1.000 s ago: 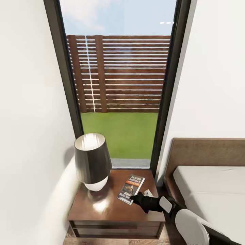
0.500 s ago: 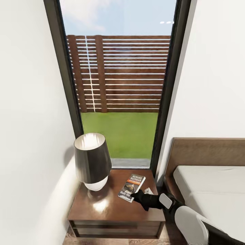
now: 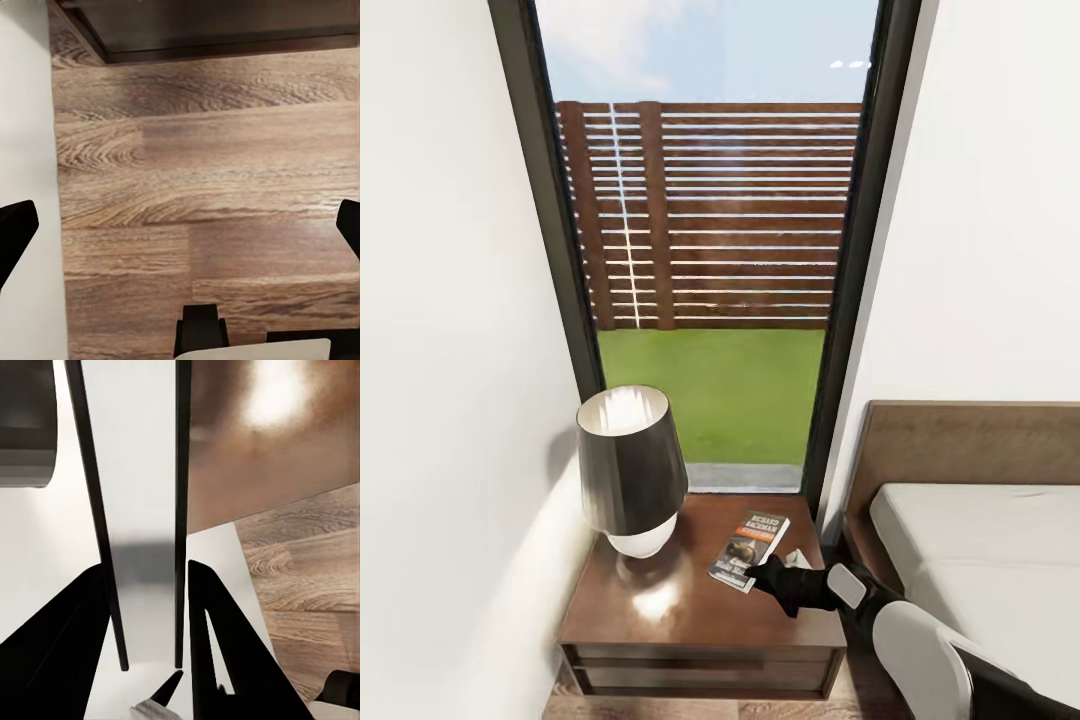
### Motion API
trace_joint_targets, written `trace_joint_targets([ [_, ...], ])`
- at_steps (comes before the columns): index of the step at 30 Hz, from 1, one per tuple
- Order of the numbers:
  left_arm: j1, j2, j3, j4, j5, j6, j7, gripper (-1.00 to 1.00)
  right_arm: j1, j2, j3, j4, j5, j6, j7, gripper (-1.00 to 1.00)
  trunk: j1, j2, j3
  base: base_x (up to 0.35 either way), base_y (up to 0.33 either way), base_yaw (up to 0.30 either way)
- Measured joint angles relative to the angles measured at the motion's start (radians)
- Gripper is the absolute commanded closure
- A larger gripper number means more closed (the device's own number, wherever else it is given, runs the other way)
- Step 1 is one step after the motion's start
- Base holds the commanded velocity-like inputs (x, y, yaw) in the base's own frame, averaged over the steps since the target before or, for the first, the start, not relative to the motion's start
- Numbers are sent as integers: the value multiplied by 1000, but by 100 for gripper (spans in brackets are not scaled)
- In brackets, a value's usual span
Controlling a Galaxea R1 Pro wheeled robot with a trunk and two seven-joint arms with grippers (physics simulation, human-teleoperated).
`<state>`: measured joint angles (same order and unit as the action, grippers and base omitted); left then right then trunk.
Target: In the bedroom, move the book from the bed onto either nightstand, and place the two sandals side by side next to the bed.
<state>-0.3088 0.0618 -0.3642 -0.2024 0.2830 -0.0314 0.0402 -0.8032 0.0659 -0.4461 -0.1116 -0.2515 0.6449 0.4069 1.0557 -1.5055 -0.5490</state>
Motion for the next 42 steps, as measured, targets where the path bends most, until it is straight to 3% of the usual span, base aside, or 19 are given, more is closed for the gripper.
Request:
trace_joint_targets([
  [5, -4, 0, 0, -4, 0, 8, 0, -100, -1, 0, 0, 0, -1, 0, -4, 100, 0, 0, 0, 0, 0, 0],
  [17, -8, -1, 0, -8, 0, 15, 0, -100, -4, 1, 1, 0, -1, 0, -23, 100, 46, -84, -38, 0, 0, 0],
  [23, -8, 0, 0, -9, 0, 16, 0, -100, -12, 1, 0, 0, -30, 1, -43, 100, 69, -126, -56, 0, 0, 0],
  [35, -8, 1, 0, -9, 0, 15, 0, -100, -24, 3, 3, 0, -99, 2, -141, 100, 69, -126, -56, 0, 0, 0],
  [42, -8, 1, 0, -9, 0, 16, 0, -100, -25, 7, 4, 0, -111, 2, -153, 100, 69, -126, -56, 0, 0, 0],
])
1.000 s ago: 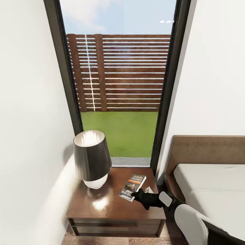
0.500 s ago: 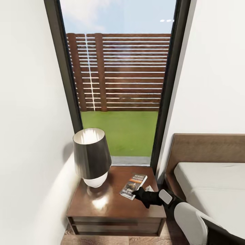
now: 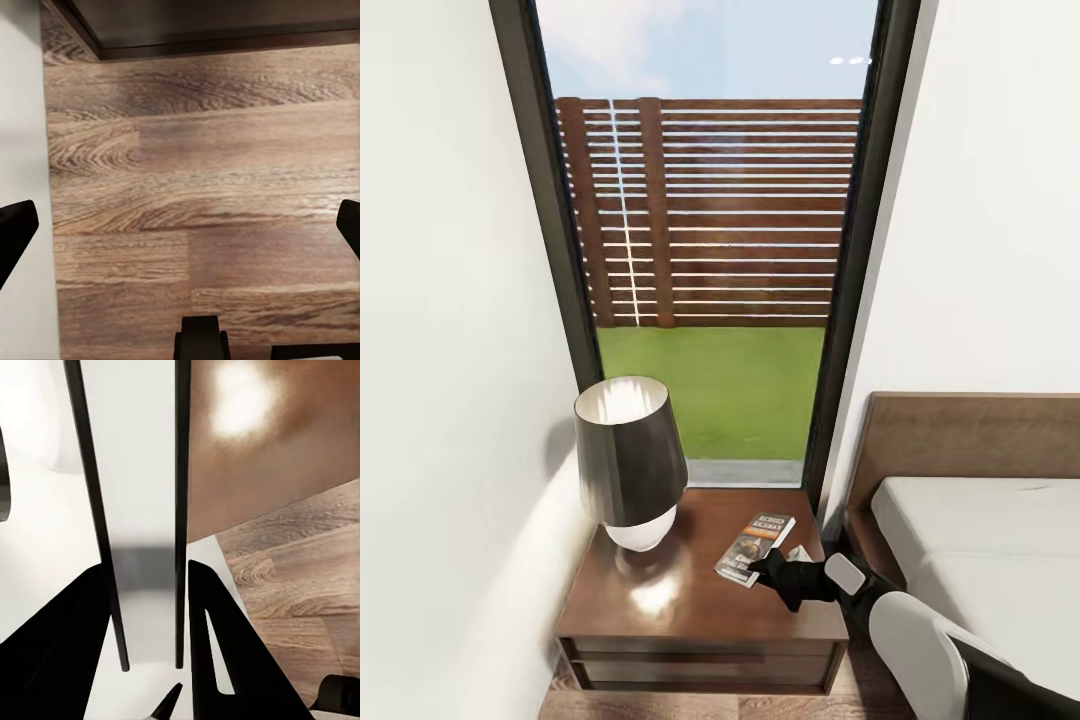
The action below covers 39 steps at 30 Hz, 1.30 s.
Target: In the bedroom, move the book from the bed onto either nightstand, and place the two sandals side by side next to the bed.
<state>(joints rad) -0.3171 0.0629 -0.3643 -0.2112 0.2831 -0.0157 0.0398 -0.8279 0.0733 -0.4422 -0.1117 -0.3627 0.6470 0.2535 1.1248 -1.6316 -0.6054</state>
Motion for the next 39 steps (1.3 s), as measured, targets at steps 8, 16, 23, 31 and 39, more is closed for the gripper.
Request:
trace_joint_targets([
  [8, 0, -1, 0, 0, 0, 0, 0, -100, -2, 2, 1, 0, -1, 0, -3, 100, 31, -56, -25, 0, 0, 0],
  [16, 0, -2, 0, 0, -1, 0, 0, -100, -4, 3, 1, 0, -2, 0, -5, 100, 61, -112, -50, 0, 0, 0],
  [23, 0, -2, 0, 0, -1, 0, 0, -100, -6, 3, 1, 0, -2, 0, -6, 100, 88, -161, -72, 0, 0, 0],
  [31, 0, -2, 0, 0, -1, 0, 0, -100, -10, 4, 1, 0, -2, 0, -6, 100, 119, -217, -97, 0, 0, 0],
  [39, 0, -2, 0, 0, -1, -1, 0, -100, -17, 10, 1, 0, -2, 0, -8, 100, 149, -273, -122, 0, 0, 0],
])
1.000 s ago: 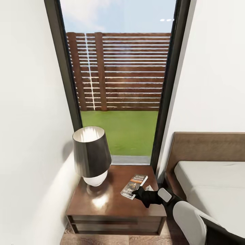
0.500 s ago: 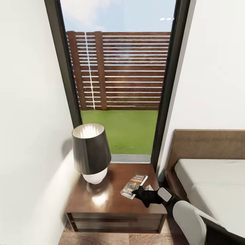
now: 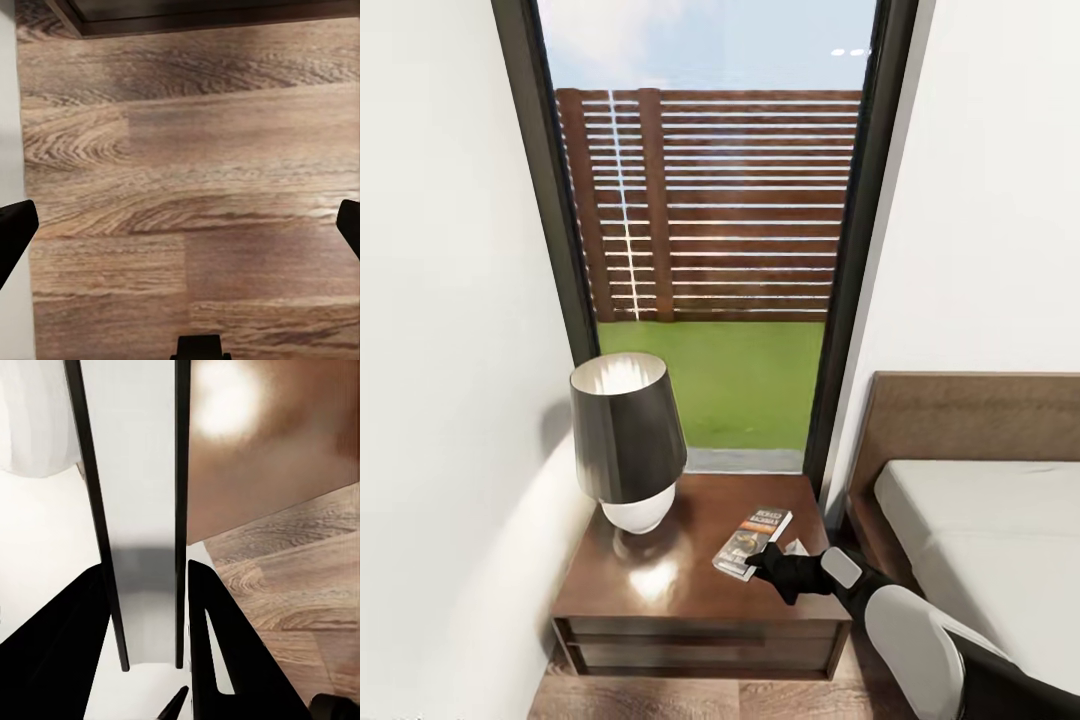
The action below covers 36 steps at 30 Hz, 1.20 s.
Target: In the bedroom, move the book from the bed onto either nightstand, and place the two sandals side by side next to the bed.
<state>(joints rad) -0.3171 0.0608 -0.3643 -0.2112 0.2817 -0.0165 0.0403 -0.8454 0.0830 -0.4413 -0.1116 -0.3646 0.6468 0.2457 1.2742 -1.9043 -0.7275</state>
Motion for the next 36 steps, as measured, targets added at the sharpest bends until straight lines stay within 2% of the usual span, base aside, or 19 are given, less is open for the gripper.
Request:
trace_joint_targets([
  [6, 0, 0, 1, 0, 0, 0, 0, -100, -11, 2, 0, 0, 0, 1, -1, 100, 23, -42, -19, 0, 0, 0],
  [15, 0, -1, 0, 0, 0, 0, 0, -100, -21, 2, -1, 0, -2, 2, -2, 100, 23, -42, -19, 0, 0, 0],
  [36, 0, 0, 0, 0, 0, 0, 0, -100, -36, 3, 0, 1, 0, 1, -3, 100, 104, -189, -85, 0, 0, 0],
])
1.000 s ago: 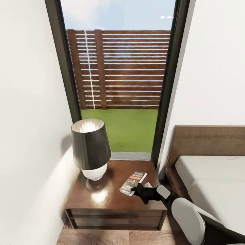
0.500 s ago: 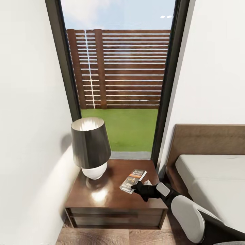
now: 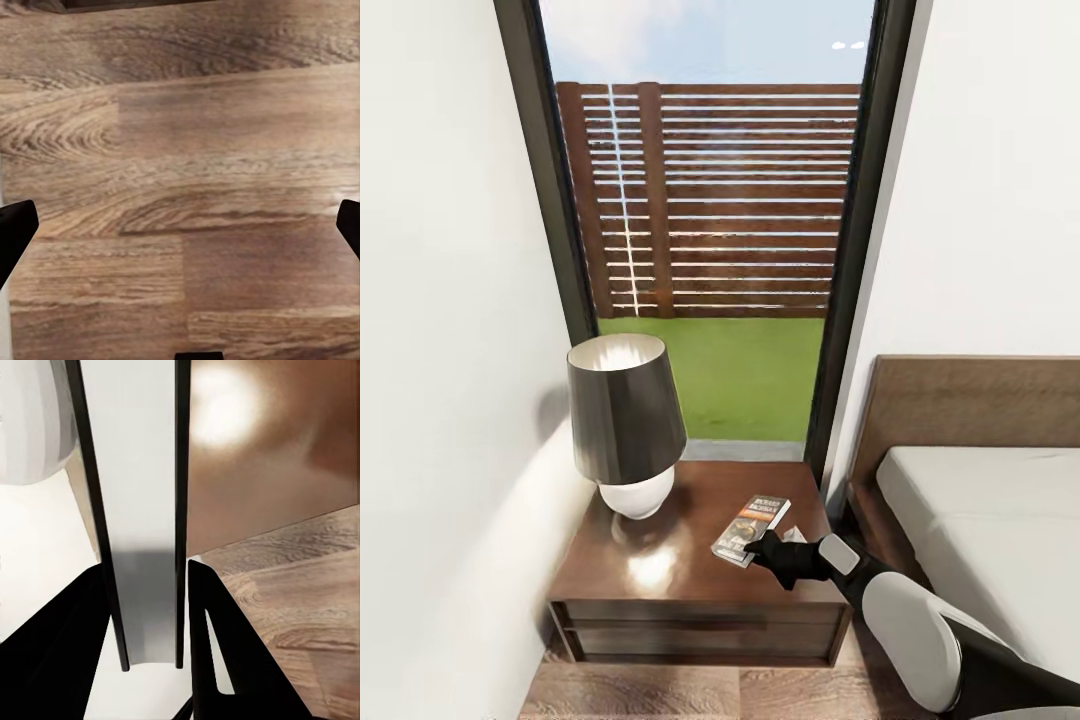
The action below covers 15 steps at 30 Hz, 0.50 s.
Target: In the bedroom, move the book from the bed onto either nightstand, and place the two sandals side by side next to the bed.
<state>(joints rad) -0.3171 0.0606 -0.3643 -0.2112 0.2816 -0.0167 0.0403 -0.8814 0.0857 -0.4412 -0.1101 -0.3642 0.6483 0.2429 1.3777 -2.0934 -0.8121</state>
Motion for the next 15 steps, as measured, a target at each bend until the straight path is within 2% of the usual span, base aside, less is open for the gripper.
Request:
trace_joint_targets([
  [15, 0, 0, -4, -24, 0, 1, 0, -100, -1, -1, -1, 0, -2, 0, 0, 100, 4, -7, -3, 0, 0, 0],
])
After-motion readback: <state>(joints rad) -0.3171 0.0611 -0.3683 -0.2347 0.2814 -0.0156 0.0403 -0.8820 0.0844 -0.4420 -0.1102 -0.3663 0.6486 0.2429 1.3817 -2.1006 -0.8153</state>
